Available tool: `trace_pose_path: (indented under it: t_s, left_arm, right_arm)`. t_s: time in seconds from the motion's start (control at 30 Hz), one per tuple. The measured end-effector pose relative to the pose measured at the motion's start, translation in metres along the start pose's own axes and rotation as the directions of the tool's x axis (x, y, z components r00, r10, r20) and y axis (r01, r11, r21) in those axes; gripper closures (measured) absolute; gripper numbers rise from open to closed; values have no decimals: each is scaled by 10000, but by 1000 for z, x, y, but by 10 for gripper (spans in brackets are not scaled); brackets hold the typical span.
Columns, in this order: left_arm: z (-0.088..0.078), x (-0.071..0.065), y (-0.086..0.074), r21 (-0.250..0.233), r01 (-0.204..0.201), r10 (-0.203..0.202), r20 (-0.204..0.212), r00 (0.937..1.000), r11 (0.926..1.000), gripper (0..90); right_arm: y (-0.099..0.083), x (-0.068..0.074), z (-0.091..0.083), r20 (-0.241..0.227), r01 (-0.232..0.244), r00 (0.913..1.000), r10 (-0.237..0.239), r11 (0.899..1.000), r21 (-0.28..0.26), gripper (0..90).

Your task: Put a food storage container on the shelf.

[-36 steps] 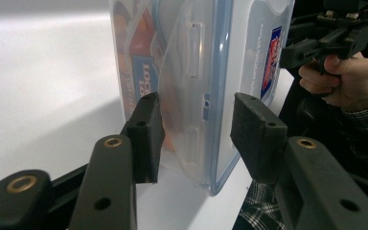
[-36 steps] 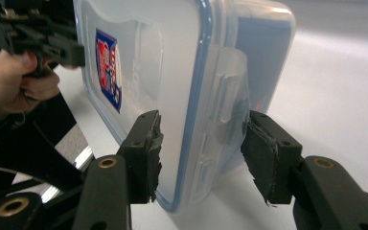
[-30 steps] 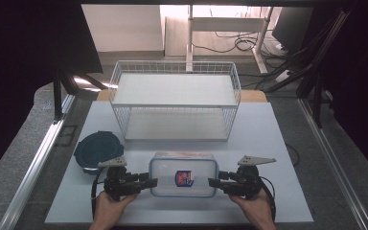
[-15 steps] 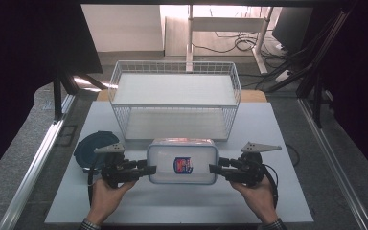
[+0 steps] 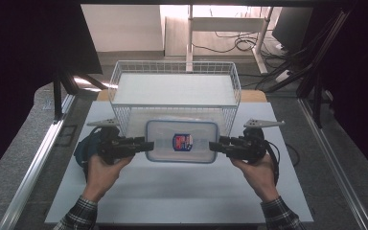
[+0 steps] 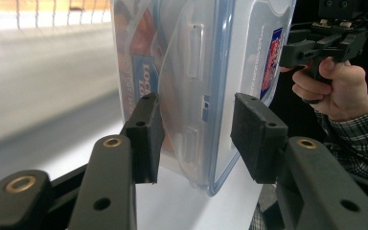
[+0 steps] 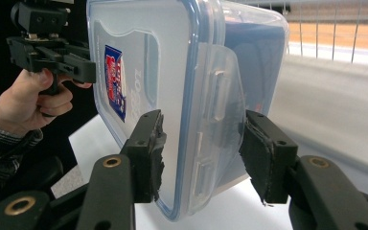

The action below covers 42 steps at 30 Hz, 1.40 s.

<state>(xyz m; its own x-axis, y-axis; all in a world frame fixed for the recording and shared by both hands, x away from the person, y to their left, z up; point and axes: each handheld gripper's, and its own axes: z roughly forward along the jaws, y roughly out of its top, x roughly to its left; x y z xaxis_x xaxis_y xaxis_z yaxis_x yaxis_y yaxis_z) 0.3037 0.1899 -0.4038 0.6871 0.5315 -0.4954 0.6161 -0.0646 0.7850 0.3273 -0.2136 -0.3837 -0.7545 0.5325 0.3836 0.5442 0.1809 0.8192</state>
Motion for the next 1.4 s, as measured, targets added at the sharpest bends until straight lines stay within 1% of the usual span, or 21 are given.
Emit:
trace_pose_path:
  t_s: [0.07, 0.1, 0.2, 0.3, 0.33, 0.37, 0.43, 0.47, 0.5, 0.53, 0.57, 0.6, 0.67, 0.7, 0.73, 0.83, 0.87, 0.97, 1.13, 1.17, 1.4]
  left_arm:
    - [-3, 0, 13, -12, -25, 25, -66, 10000, 10000, 550]
    - [-3, 0, 13, -12, -25, 25, -66, 10000, 10000, 550]
    - [-6, 2, 26, -26, -40, 40, -66, 10000, 10000, 550]
    - [-7, 5, 43, -21, -69, 69, -55, 10000, 10000, 550]
    - [-7, 5, 43, -21, -69, 69, -55, 10000, 10000, 550]
    - [-8, 6, 47, -8, -53, 53, -65, 10000, 10000, 550]
    - [-9, 9, 61, 9, -126, 126, -76, 9999, 9999, 550]
    - [-9, 9, 61, 9, -126, 126, -76, 9999, 9999, 550]
    - [-11, 11, 71, 25, -148, 148, -77, 9999, 9999, 550]
    - [-11, 11, 71, 25, -148, 148, -77, 9999, 9999, 550]
    - [-12, 14, 80, -26, -126, 125, -79, 9999, 9999, 550]
    - [-12, 14, 80, -26, -126, 125, -79, 9999, 9999, 550]
    - [-14, 17, 89, 2, -139, 139, -87, 9999, 9999, 550]
    - [-15, 18, 93, -40, -109, 109, -79, 9999, 9999, 550]
    - [-16, 20, 97, -55, -107, 107, -87, 9999, 9999, 550]
    - [-17, 24, 110, -132, -88, 87, -83, 9999, 9999, 550]
    - [-17, 25, 115, -138, -4, 3, -75, 10000, 9999, 550]
    - [-16, 34, 129, -122, 17, -18, -34, 10000, 9999, 550]
    - [-13, 44, 136, -215, 229, -229, 28, 9997, 9995, 549]
    - [-11, 50, 137, -231, 344, -343, 33, 9994, 9991, 549]
    - [-4, 66, 139, -364, 746, -746, 11, 9972, 9966, 546]
  right_arm:
    - [12, -2, 1, -33, 34, 10000, -35, 10000, -86, 510]
    - [12, -2, 1, -33, 34, 10000, -35, 10000, -86, 510]
    - [25, -2, 1, -10, 80, 10000, -81, 9998, -177, 509]
    - [44, -3, 2, 67, 219, 9997, -217, 9994, -264, 508]
    - [44, -3, 2, 67, 219, 9997, -217, 9994, -264, 508]
    - [53, -5, 2, 125, 263, 9996, -260, 9992, -306, 506]
    - [61, -7, 3, 146, 246, 9996, -242, 9992, -301, 505]
    - [65, -8, 3, 126, 241, 9996, -237, 9992, -332, 506]
    - [68, -8, 4, 129, 220, 9997, -215, 9990, -379, 506]
    - [72, -9, 5, 120, 183, 9998, -179, 9991, -381, 506]
    - [76, -10, 6, 111, 115, 9999, -111, 9992, -394, 506]
    - [80, -11, 7, 99, 98, 9999, -94, 9991, -420, 506]
    - [85, -11, 8, 104, 92, 9999, -88, 9991, -419, 506]
    - [94, -13, 9, 100, 121, 9999, -117, 9989, -449, 506]
    - [94, -13, 9, 100, 121, 9999, -117, 9989, -449, 506]
    - [113, -17, 12, 117, 70, 9999, -64, 9987, -507, 506]
    - [113, -17, 12, 117, 70, 9999, -64, 9987, -507, 506]
    - [129, -23, 16, 130, 48, 9999, -41, 9987, -515, 506]
    - [141, -29, 21, 203, -30, 9998, 38, 9992, -387, 505]
    - [145, -33, 25, 249, -56, 9997, 65, 9994, -338, 502]
    - [148, -43, 38, 494, -238, 9985, 247, 9995, -190, 490]
